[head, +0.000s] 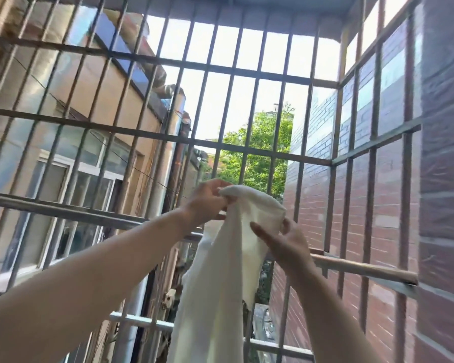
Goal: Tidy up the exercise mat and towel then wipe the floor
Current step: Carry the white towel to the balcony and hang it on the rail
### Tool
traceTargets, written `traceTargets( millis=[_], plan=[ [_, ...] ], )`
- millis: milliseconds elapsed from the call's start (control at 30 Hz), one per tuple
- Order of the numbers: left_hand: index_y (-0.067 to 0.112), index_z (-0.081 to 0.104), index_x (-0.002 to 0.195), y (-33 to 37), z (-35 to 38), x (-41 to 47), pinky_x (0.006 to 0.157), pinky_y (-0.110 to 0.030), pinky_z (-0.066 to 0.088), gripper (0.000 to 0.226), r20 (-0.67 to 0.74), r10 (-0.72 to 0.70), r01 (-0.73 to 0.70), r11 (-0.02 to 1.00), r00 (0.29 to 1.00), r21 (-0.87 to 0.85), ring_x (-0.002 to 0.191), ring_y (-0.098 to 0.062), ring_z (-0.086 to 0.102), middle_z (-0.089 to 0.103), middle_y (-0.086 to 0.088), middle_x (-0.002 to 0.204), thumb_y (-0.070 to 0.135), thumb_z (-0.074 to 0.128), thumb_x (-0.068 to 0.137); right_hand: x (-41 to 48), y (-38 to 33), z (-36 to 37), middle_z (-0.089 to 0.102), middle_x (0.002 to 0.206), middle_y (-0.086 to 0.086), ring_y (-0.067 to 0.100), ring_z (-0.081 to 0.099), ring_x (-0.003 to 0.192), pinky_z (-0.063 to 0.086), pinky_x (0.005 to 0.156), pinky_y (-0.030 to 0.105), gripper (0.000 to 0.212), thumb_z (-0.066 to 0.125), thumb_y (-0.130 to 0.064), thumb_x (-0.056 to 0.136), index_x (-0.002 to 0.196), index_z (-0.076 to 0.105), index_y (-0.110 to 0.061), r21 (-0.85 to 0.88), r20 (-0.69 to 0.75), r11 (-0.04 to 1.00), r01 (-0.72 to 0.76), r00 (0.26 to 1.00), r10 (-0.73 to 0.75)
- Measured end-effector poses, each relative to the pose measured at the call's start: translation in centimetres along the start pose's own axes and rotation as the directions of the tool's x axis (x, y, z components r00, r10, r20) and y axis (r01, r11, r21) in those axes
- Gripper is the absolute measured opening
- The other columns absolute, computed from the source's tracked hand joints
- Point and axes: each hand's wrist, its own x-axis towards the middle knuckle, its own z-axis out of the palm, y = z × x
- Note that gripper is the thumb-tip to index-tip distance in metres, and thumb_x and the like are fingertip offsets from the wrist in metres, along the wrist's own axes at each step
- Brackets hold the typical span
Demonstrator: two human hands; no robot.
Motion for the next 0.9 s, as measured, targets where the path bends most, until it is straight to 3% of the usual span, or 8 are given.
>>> traceTargets(
  millis=[100, 300, 367, 467, 533, 667, 733, 900],
  plan=[
    [0.008, 0.062, 0.104, 0.2, 0.1, 1.5, 0.066, -0.032, 0.059, 0.017, 0.017, 0.015, -0.015, 1.000, 1.000, -0.019, 0.078, -0.021, 0.068, 0.067, -0.011, 0.092, 0.003, 0.059, 0.087, 0.1, 0.6, 1.7, 0.067, 0.079, -0.008, 0.000, 0.066, 0.063, 0.052, 0.056, 0.015, 0.041, 0.079, -0.013, 0.071, 0.105, 0.057, -0.015, 0.020, 0.049, 0.999, 0.035, 0.998, -0.036],
    [0.008, 0.063, 0.106, -0.9, -0.9, 2.6, 0.067, -0.034, 0.059, 0.020, 0.064, 0.020, -0.018, 1.000, 0.998, -0.025, 0.077, -0.018, 0.068, 0.069, -0.006, 0.088, 0.003, 0.061, 0.087, 2.1, 1.9, 4.0, 0.067, 0.071, -0.005, -0.003, 0.060, 0.051, 0.046, 0.047, 0.013, 0.023, 0.080, -0.009, 0.070, 0.088, 0.066, -0.010, 0.038, -0.071, 0.998, 0.053, 0.996, -0.050],
    [0.008, 0.062, 0.106, -1.7, -1.7, 2.9, 0.066, -0.033, 0.059, 0.019, 0.076, 0.004, -0.001, 0.999, 0.997, -0.039, 0.076, -0.016, 0.068, 0.068, -0.005, 0.087, 0.003, 0.060, 0.088, 2.8, 2.4, 4.4, 0.066, 0.062, -0.006, 0.005, 0.060, 0.051, 0.047, 0.048, 0.018, 0.015, 0.079, -0.007, 0.069, 0.078, 0.067, -0.012, 0.018, -0.072, 0.999, 0.046, 0.996, -0.045],
    [0.015, 0.062, 0.104, -2.8, -2.8, 3.6, 0.064, -0.028, 0.057, 0.018, 0.041, 0.003, -0.003, 1.000, 0.999, 0.010, 0.074, -0.013, 0.065, 0.066, -0.005, 0.089, 0.011, 0.063, 0.087, 3.9, 2.2, 4.5, 0.057, 0.041, -0.014, -0.004, 0.049, 0.038, 0.038, 0.039, 0.012, 0.015, 0.076, -0.004, 0.072, 0.071, 0.065, -0.012, -0.050, -0.085, 0.996, 0.071, 0.994, -0.075],
    [0.021, 0.059, 0.104, -3.6, -3.4, 4.0, 0.065, -0.024, 0.057, 0.021, 0.045, 0.024, -0.029, 0.994, 0.999, 0.106, 0.079, -0.011, 0.063, 0.065, -0.002, 0.095, 0.018, 0.066, 0.085, 5.0, 1.8, 4.1, 0.059, 0.050, -0.013, -0.002, 0.052, 0.044, 0.040, 0.042, 0.013, 0.014, 0.076, -0.005, 0.072, 0.072, 0.066, -0.015, -0.144, -0.108, 0.981, 0.126, 0.984, -0.142],
    [0.035, 0.048, 0.121, -6.7, -4.0, 3.9, 0.076, -0.019, 0.050, 0.060, 0.293, -0.003, -0.126, 0.900, 0.956, 0.418, 0.096, -0.003, 0.059, 0.057, 0.015, 0.106, 0.042, 0.077, 0.069, 7.0, 0.8, 3.5, 0.065, 0.068, 0.002, 0.016, 0.060, 0.064, 0.044, 0.055, 0.024, 0.006, 0.075, -0.013, 0.073, 0.075, 0.069, -0.014, -0.351, -0.123, 0.917, 0.189, 0.962, -0.245],
    [0.036, 0.046, 0.126, -8.5, -3.4, 3.8, 0.077, -0.018, 0.051, 0.074, 0.358, 0.000, -0.183, 0.859, 0.934, 0.477, 0.094, -0.003, 0.061, 0.057, 0.015, 0.109, 0.042, 0.083, 0.062, 7.6, 0.7, 3.4, 0.064, 0.069, 0.004, 0.020, 0.061, 0.066, 0.042, 0.055, 0.026, 0.007, 0.074, -0.017, 0.074, 0.075, 0.071, -0.011, -0.460, -0.111, 0.864, 0.205, 0.952, -0.285],
    [0.029, 0.058, 0.119, -9.7, -2.2, 4.8, 0.063, -0.019, 0.053, 0.056, 0.287, 0.151, -0.273, 0.850, 0.946, 0.450, 0.070, -0.010, 0.065, 0.064, 0.009, 0.089, 0.029, 0.082, 0.068, 9.1, 1.3, 2.7, 0.070, 0.077, 0.007, 0.025, 0.065, 0.076, 0.049, 0.061, 0.032, 0.013, 0.072, -0.018, 0.073, 0.083, 0.072, -0.010, -0.555, -0.120, 0.805, 0.210, 0.937, -0.328]
  ],
)
